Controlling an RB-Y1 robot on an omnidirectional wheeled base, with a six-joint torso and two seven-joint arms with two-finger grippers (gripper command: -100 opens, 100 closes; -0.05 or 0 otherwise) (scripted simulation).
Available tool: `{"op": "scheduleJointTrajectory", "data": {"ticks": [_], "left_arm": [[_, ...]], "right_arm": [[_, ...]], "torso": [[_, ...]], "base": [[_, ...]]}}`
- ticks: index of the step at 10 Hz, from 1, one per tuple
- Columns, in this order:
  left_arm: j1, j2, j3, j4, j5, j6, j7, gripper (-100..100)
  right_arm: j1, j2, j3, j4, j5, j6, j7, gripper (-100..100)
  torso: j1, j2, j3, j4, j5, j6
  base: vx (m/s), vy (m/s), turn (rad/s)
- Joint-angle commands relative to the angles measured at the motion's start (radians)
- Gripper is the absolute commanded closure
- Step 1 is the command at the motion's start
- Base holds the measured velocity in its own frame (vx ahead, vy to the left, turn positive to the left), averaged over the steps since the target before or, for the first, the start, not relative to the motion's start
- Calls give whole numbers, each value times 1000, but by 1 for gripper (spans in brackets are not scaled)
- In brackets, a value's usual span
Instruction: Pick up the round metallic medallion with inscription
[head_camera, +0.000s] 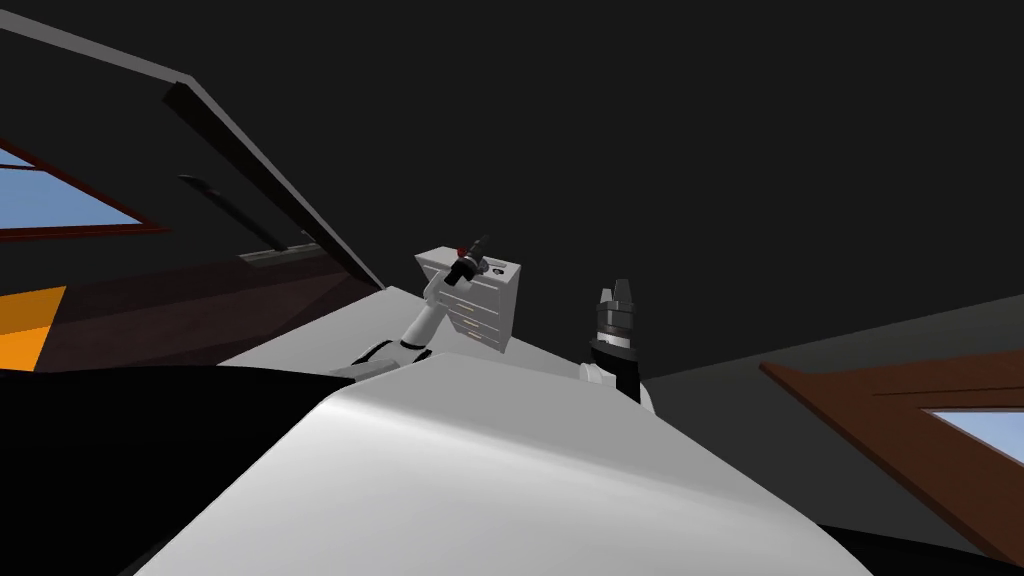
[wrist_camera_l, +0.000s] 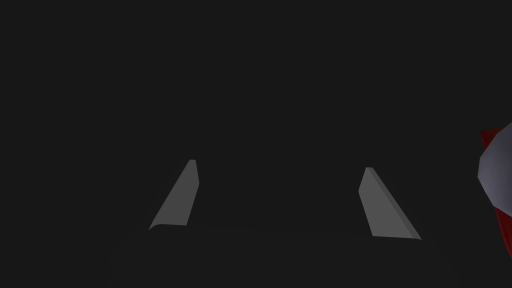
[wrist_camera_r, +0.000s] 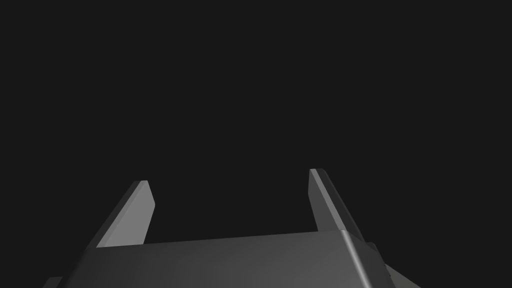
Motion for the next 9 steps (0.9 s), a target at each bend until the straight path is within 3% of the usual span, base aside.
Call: {"op": "scheduleJointTrajectory", "data": {"ticks": [1,2,4,5,7,9], "left_arm": [[-16,8,2,13,3,36,1,-100],[-61,26,2,55,2,75,-11,-100],[-83,26,2,65,2,119,-11,-100],[-132,43,3,119,3,149,-24,-100],[-150,43,3,119,3,204,-24,-100],[-217,59,5,176,5,263,-39,-100]], "right_arm": [[0,0,0,0,0,0,0,0],[0,0,0,0,0,0,0,0],[0,0,0,0,0,0,0,0],[0,0,0,0,0,0,0,0],[0,0,0,0,0,0,0,0],[0,0,0,0,0,0,0,0]], "torso": [[0,0,0,0,0,0],[1,0,0,0,0,0],[0,-1,0,0,0,0],[1,0,0,0,0,0],[0,0,0,0,0,0],[0,0,0,0,0,0]], "base": [[5,-12,-12],[19,-25,102],[15,-22,23],[18,-22,78],[13,-20,31],[17,-29,77]]}}
